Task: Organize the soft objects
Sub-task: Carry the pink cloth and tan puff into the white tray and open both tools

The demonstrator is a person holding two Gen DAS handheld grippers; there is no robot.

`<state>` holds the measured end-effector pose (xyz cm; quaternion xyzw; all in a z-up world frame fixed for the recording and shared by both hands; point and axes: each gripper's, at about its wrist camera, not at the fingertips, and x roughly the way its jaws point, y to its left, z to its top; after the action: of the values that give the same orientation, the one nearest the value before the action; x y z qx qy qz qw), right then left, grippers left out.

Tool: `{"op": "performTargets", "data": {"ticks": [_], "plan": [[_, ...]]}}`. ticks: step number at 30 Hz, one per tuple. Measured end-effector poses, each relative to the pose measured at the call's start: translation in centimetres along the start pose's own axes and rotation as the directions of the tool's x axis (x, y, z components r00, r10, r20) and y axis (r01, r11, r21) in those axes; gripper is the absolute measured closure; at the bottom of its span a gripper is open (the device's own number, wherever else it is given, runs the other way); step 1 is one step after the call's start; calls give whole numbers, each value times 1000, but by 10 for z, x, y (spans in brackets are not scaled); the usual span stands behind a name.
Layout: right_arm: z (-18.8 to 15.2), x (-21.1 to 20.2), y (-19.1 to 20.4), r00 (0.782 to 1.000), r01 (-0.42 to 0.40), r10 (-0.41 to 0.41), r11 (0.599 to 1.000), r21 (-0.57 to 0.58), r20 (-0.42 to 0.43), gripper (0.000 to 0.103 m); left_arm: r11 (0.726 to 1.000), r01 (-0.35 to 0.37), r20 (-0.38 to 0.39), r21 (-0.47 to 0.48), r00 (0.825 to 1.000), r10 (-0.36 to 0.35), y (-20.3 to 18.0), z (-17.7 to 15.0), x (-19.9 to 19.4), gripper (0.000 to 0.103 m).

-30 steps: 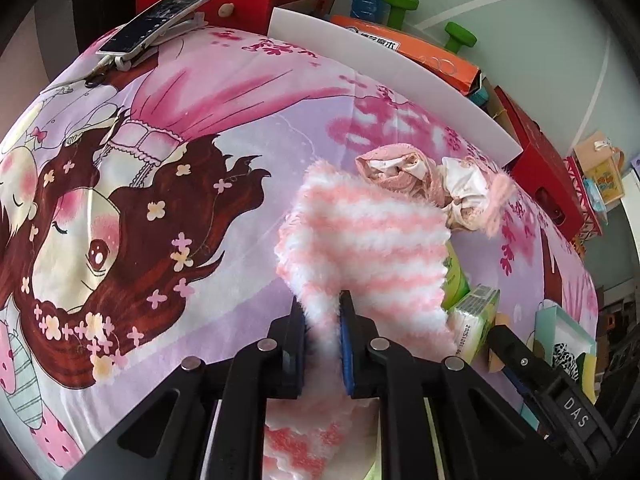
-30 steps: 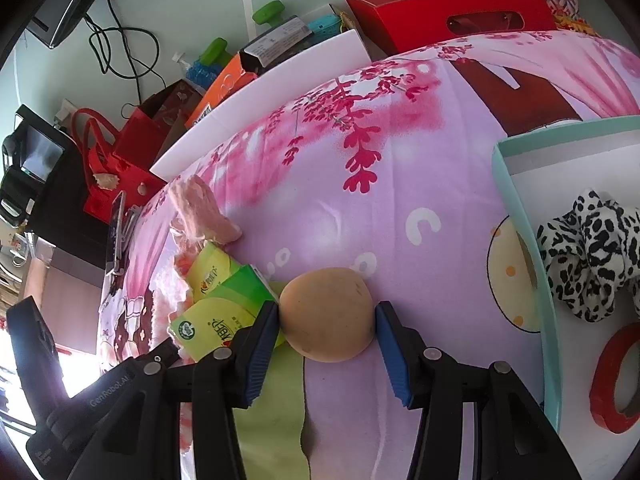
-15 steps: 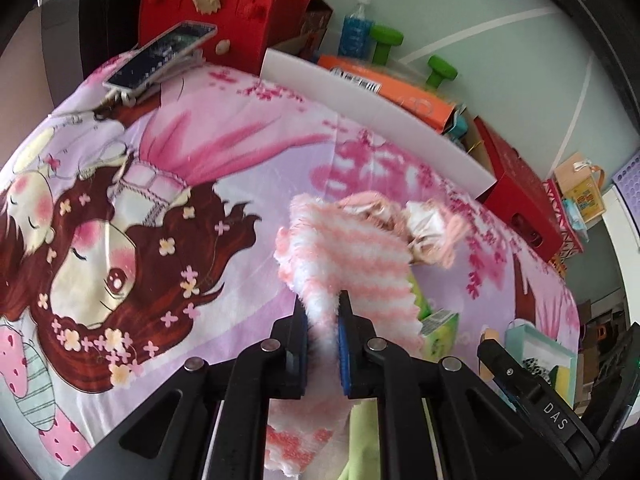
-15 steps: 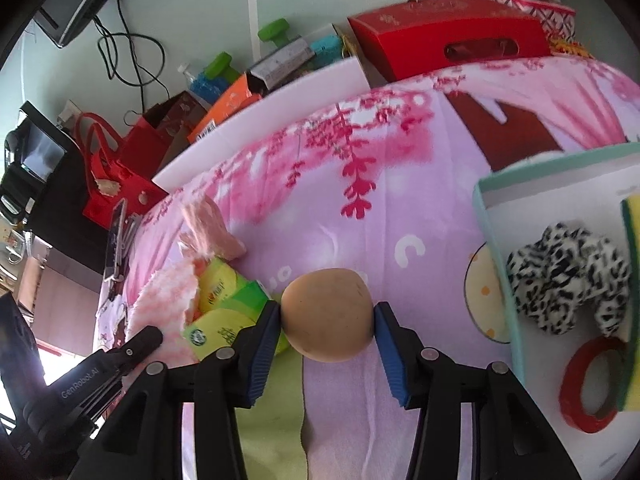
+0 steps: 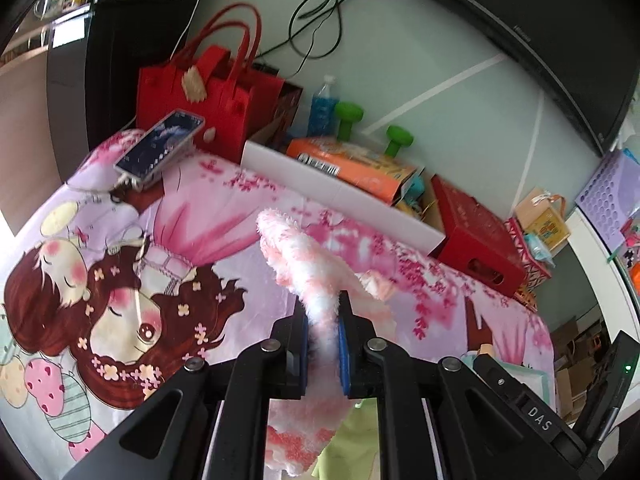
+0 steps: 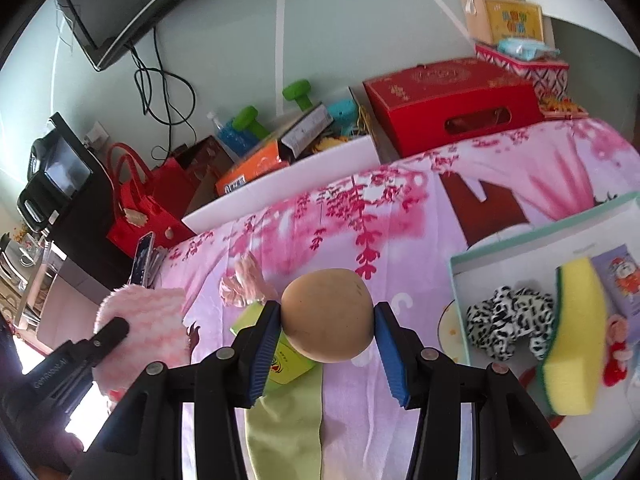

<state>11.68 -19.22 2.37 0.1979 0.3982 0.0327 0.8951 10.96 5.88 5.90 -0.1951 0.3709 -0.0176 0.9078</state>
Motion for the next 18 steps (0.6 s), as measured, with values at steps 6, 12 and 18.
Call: {"op": "performTargets", "data": {"ticks": [6,12,18], "plan": [[1,-10,-1,1000,16,-16,1000,-8,14,53,999,18,25,28,1000,-19,-11,1,-11,91],[1,-23,-9,999,31,-31,999,8,12,53,997,48,32,59,998,-50,-25,0,-17,91],[7,-64,-23,995,75,-77,997,28,65,53,993,70,37,90,997,-73,-40,-3,-24,91]]}}
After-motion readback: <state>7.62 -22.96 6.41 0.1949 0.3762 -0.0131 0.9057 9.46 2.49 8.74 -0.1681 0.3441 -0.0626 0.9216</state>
